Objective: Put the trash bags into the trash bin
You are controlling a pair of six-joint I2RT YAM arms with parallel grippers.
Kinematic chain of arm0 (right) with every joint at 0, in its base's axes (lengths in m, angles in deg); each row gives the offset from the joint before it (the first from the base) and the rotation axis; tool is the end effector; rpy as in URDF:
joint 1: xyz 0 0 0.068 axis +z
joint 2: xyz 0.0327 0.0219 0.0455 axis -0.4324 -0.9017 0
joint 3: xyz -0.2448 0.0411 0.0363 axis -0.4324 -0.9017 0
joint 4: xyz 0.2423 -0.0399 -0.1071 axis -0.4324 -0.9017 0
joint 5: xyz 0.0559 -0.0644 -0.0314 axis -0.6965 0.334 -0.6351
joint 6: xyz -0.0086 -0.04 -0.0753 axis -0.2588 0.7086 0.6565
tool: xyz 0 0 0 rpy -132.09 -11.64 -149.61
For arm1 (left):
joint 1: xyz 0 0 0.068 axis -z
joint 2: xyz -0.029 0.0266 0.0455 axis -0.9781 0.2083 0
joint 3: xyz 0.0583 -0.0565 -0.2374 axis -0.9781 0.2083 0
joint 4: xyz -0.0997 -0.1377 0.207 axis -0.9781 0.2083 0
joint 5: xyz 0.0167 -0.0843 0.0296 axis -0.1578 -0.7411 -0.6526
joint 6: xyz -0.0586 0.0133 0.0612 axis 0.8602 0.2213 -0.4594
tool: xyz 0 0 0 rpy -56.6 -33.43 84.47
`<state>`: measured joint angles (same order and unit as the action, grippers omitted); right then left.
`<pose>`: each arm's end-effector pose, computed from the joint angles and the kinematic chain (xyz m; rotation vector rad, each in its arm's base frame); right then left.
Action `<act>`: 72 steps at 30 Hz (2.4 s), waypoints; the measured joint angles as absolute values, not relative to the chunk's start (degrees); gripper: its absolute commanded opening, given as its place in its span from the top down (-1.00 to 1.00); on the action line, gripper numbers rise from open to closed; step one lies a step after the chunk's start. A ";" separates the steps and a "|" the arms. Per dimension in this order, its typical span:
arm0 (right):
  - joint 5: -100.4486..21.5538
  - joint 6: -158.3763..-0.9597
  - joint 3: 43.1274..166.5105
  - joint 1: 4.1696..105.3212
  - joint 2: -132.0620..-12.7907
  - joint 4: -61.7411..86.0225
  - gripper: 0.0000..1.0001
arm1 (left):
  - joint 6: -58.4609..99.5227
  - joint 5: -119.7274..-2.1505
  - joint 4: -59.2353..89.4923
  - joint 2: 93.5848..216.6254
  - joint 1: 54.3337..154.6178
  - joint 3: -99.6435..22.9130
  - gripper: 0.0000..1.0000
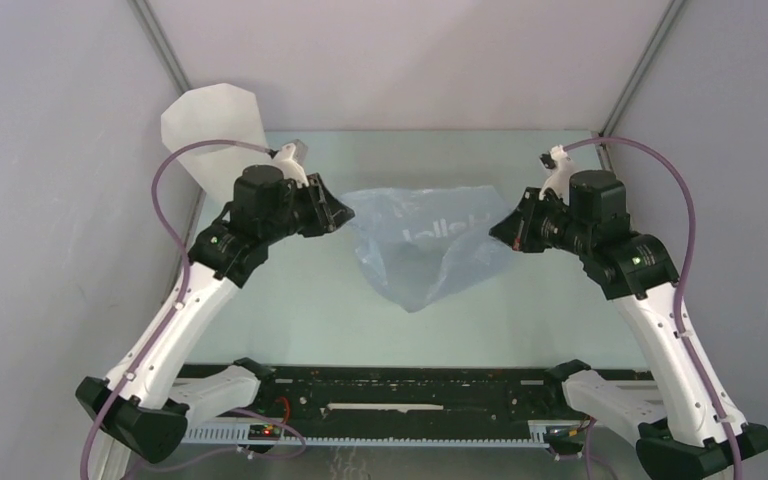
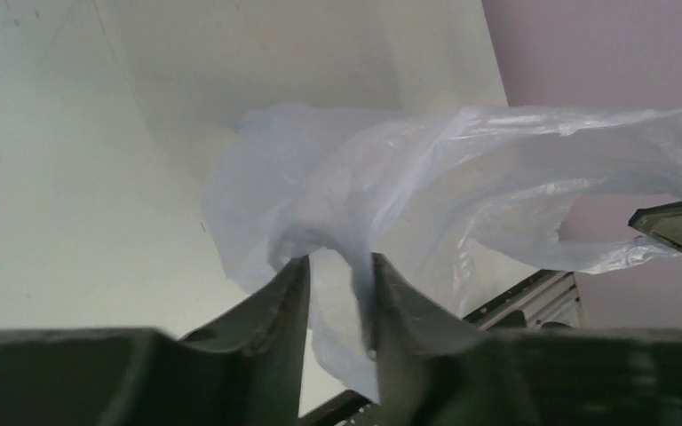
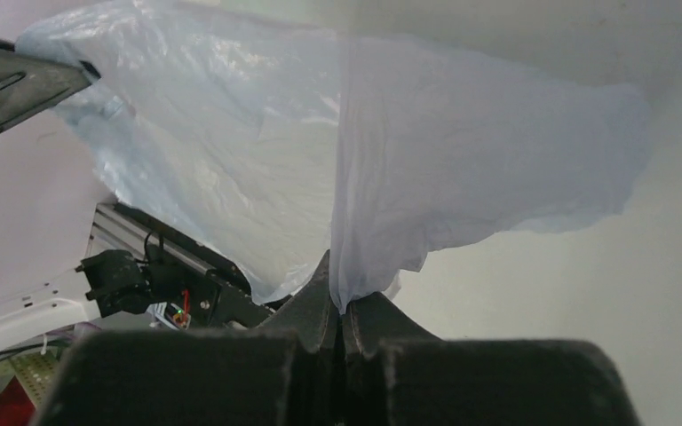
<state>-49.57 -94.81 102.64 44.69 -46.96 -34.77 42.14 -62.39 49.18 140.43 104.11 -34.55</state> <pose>0.2117 0.0976 0.3747 -0.1407 2.1470 0.7502 0.2448 -0.1343 0.3557 -0.0142 2.0877 -0.8197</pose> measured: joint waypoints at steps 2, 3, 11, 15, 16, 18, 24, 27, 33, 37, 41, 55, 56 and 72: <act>-48.65 -94.90 102.61 44.40 -46.96 -36.19 1.00 | 41.49 -62.96 50.55 140.56 104.11 -34.55 -0.58; -47.93 -94.98 102.64 44.21 -46.83 -36.85 1.00 | 41.00 -63.31 51.27 140.49 104.11 -34.60 -0.77; -39.38 -95.60 105.04 42.11 -46.39 -41.96 1.00 | 36.02 -59.90 60.00 138.48 103.78 -46.05 -0.93; -36.95 -95.53 106.79 41.15 -46.55 -42.86 1.00 | 35.50 -51.60 64.76 139.62 100.81 -59.82 -0.94; -36.80 -95.51 107.05 41.02 -46.70 -42.88 1.00 | 35.54 -49.19 66.16 140.76 99.91 -62.99 -0.94; -36.80 -95.46 107.75 40.95 -47.14 -43.03 1.00 | 35.43 -43.25 68.83 143.44 97.77 -70.31 -0.92; -37.48 -95.29 110.85 40.93 -48.18 -44.19 1.00 | 33.42 -33.41 73.02 157.04 90.40 -85.11 -0.85; -37.72 -95.05 112.75 40.91 -48.40 -45.48 1.00 | 31.28 -31.99 74.33 166.35 88.19 -91.60 -0.86; -38.09 -94.33 116.19 40.67 -49.74 -46.31 1.00 | 28.37 -33.67 75.62 182.50 84.48 -93.65 -0.73; -38.90 -94.17 116.60 40.62 -50.41 -46.49 1.00 | 26.86 -33.67 76.34 189.89 82.66 -96.96 -0.60; -39.51 -94.17 116.58 40.58 -50.98 -47.25 1.00 | 25.60 -32.89 76.26 192.69 82.18 -98.94 -0.47; -40.28 -94.17 116.58 40.21 -51.03 -48.85 1.00 | 21.09 -30.39 74.33 198.17 82.21 -100.67 0.70; -40.36 -94.17 116.58 40.19 -51.03 -48.87 1.00 | 20.72 -30.33 74.27 198.17 82.29 -100.65 0.80; -41.39 -94.48 114.77 40.12 -47.22 -48.74 1.00 | 19.54 -28.93 77.00 191.18 97.46 -92.45 1.00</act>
<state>-41.39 -94.48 114.77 40.12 -47.22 -48.74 19.54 -28.93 77.00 191.18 97.46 -92.45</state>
